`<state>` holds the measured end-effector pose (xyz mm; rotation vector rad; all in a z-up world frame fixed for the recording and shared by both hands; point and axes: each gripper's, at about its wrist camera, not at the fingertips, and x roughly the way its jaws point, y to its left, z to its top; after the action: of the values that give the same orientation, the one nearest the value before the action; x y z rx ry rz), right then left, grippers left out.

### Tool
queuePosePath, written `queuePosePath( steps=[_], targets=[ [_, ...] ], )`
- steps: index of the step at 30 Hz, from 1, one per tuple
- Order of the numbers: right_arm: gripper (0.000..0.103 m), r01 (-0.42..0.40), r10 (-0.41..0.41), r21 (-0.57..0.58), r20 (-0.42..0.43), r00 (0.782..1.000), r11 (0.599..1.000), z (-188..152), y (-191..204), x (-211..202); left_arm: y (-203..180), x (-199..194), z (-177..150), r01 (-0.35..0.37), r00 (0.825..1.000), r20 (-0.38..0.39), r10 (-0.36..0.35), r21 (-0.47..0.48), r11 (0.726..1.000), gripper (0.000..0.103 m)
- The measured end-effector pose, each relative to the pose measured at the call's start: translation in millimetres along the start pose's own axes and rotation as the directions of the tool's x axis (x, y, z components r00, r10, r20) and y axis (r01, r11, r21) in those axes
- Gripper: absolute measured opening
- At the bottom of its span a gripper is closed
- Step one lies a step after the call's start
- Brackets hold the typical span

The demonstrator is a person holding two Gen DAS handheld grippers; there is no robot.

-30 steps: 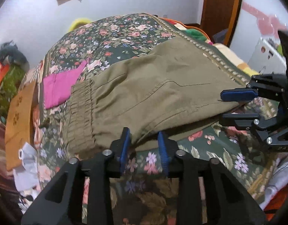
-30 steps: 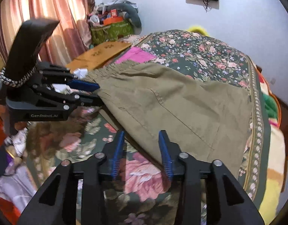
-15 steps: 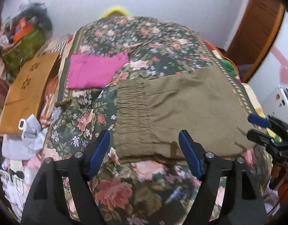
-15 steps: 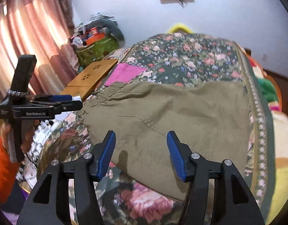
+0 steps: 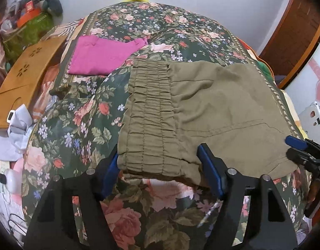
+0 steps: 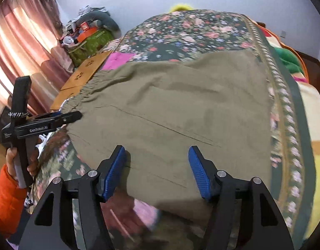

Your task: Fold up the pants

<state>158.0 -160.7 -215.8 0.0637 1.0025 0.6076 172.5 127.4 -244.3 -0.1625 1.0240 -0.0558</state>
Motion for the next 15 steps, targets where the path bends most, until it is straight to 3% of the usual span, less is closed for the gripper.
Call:
queuePosePath(
  steps=[5, 15],
  targets=[
    [0.058, 0.098, -0.098, 0.030, 0.009, 0.995, 0.995, -17, -27, -19, 6, 1, -2, 0.006, 1.000, -0.004, -0.006, -0.024, 1.000, 0.074],
    [0.057, 0.138, -0.142, 0.153, 0.021, 0.990, 0.979, -45, -67, -50, 1, 0, -7, -0.041, 0.999, -0.002, 0.041, 0.004, 0.999, 0.077]
  ],
)
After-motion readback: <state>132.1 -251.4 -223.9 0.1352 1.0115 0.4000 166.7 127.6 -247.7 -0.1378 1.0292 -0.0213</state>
